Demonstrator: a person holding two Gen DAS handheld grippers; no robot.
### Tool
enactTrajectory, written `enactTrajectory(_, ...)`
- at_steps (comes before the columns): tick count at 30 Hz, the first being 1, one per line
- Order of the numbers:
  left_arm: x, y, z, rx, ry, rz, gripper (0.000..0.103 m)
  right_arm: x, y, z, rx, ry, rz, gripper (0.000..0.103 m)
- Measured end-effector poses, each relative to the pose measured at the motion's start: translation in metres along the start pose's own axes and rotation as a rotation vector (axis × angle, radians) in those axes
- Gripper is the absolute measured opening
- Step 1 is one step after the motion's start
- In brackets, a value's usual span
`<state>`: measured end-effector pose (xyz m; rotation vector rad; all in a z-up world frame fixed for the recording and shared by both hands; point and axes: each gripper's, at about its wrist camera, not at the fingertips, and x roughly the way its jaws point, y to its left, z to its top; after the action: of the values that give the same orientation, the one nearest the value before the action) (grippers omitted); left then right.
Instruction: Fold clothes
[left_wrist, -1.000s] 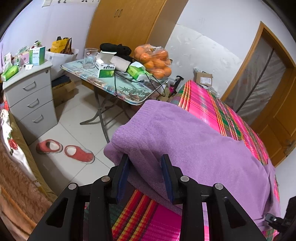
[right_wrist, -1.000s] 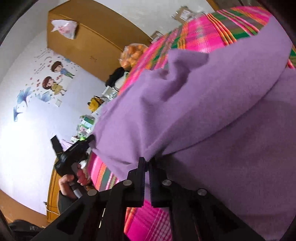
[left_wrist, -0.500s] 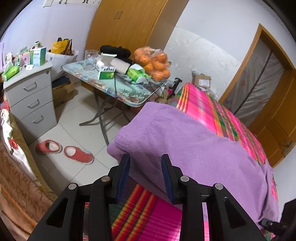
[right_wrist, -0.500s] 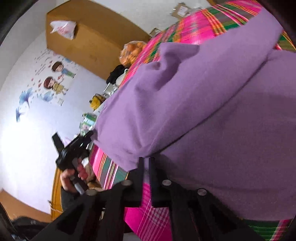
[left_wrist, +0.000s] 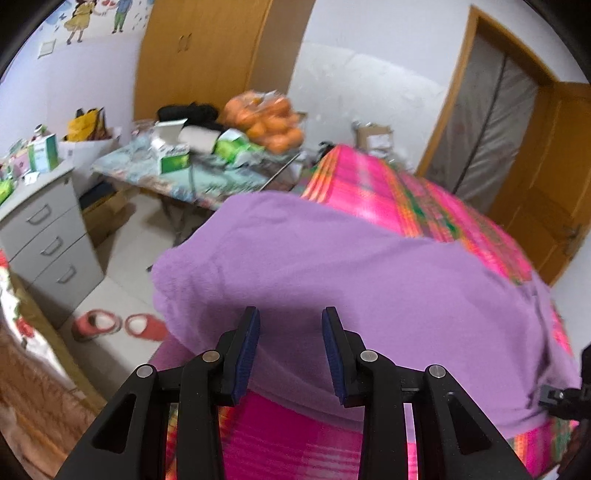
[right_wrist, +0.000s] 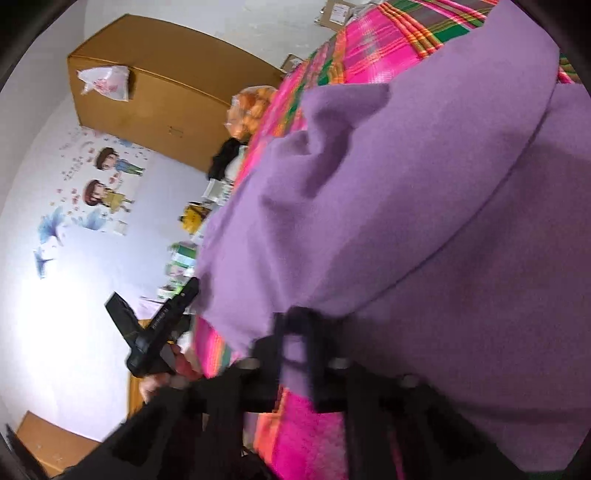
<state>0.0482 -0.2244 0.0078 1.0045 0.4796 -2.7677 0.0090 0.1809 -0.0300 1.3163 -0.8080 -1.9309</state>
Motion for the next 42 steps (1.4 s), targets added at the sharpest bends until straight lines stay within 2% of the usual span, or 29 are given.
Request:
enactTrajectory(4,0.0,0.0,-0.001,0.015,-0.001,0.008,0.035,-0.002,0.002,-0.003,-0.021,-0.007,0.011,0.0)
enactTrajectory(8,0.0,-0.001,-0.002,0.021,-0.005,0.01,0.035,-0.002,0.007,-0.008,-0.034,0.021,0.033,0.002)
enactTrajectory(10,0.0,-0.001,-0.003,0.022,-0.008,0.009,0.035,-0.004,0.007,-0.008,-0.012,0.034,0.033,0.01)
enactTrajectory(11,0.0,-0.001,-0.004,0.022,-0.01,0.01,0.035,-0.006,0.005,-0.009,0.006,0.035,0.037,0.026)
enactTrajectory(14,0.0,-0.001,-0.004,0.025,-0.014,0.011,0.035,-0.013,-0.001,-0.004,0.076,0.016,0.065,0.034)
enactTrajectory(21,0.0,-0.001,-0.006,0.024,-0.03,0.008,0.035,-0.007,-0.002,0.011,0.165,0.028,-0.009,0.033)
enactTrajectory(25,-0.001,0.0,-0.007,0.022,-0.035,-0.003,0.035,-0.005,0.003,0.012,0.174,0.055,-0.079,0.028)
enactTrajectory(26,-0.001,0.001,-0.007,0.02,-0.036,-0.008,0.035,-0.007,0.008,0.011,0.144,0.064,-0.111,0.028)
enactTrajectory(28,-0.001,0.002,-0.007,0.018,-0.038,-0.015,0.035,-0.014,0.029,0.007,0.001,0.048,-0.156,0.028)
enactTrajectory(29,-0.001,0.002,-0.007,0.018,-0.039,-0.017,0.035,-0.019,0.039,0.006,-0.078,0.028,-0.149,0.028)
enactTrajectory(32,-0.001,0.002,-0.007,0.021,-0.042,-0.018,0.036,-0.032,0.066,0.002,-0.361,-0.066,-0.176,0.03)
enactTrajectory(33,-0.001,0.002,-0.007,0.022,-0.043,-0.018,0.036,-0.033,0.074,-0.001,-0.48,-0.083,-0.211,0.032)
enactTrajectory(35,-0.002,0.003,-0.007,0.02,-0.044,-0.022,0.036,-0.026,0.078,-0.004,-0.622,-0.04,-0.265,0.032)
enactTrajectory(38,-0.002,0.003,-0.008,0.018,-0.043,-0.024,0.036,-0.009,0.075,-0.007,-0.747,0.053,-0.318,0.032)
enactTrajectory(42,-0.002,0.001,-0.008,0.025,-0.04,-0.01,0.036,-0.002,0.077,-0.013,-0.882,0.094,-0.323,0.032)
